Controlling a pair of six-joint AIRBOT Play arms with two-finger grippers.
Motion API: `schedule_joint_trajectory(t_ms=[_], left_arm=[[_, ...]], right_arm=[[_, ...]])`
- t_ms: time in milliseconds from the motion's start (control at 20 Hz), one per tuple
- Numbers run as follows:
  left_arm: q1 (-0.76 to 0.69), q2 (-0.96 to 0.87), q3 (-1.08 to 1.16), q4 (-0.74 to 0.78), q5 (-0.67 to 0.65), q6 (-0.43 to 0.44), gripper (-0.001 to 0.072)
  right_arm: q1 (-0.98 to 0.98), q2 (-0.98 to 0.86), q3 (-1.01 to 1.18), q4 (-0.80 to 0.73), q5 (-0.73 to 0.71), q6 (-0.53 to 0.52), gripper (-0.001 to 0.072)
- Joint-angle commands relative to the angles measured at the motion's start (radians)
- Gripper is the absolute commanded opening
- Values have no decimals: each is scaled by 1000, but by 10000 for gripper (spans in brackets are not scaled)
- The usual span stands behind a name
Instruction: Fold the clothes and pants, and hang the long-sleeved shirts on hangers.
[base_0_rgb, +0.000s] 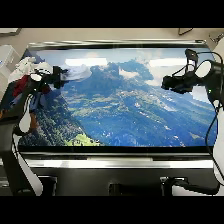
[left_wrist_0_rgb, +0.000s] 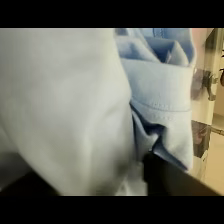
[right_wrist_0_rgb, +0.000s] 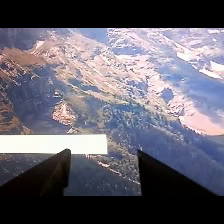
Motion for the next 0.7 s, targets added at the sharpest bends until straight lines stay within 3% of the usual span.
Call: schedule_joint_trajectory(t_ms=[0, 100, 250, 300, 400, 500, 650], left_arm=[[-25, -16, 7, -50, 76, 49, 26], [-44, 60, 7, -103, 73, 285, 25], [-108, 326, 6, -100, -40, 795, 24], [-140, 430, 6, -71, -100, 886, 24], [-229, 631, 1, 90, -199, 861, 24], [-349, 809, -57, 268, -270, 766, 24], [-550, 969, -225, 544, -311, 504, 24]], right_arm=[[1, 9, 1, 26, 22, -13, 478], [-1, 44, 2, -12, 4, -72, 479], [-1, 153, 2, -154, -94, -98, 506], [-1, 197, 2, -191, -137, -98, 506], [-1, 277, 2, -203, -195, -98, 506], [-1, 342, 2, -203, -187, -79, 507], [-1, 417, 2, -207, -112, -77, 516]])
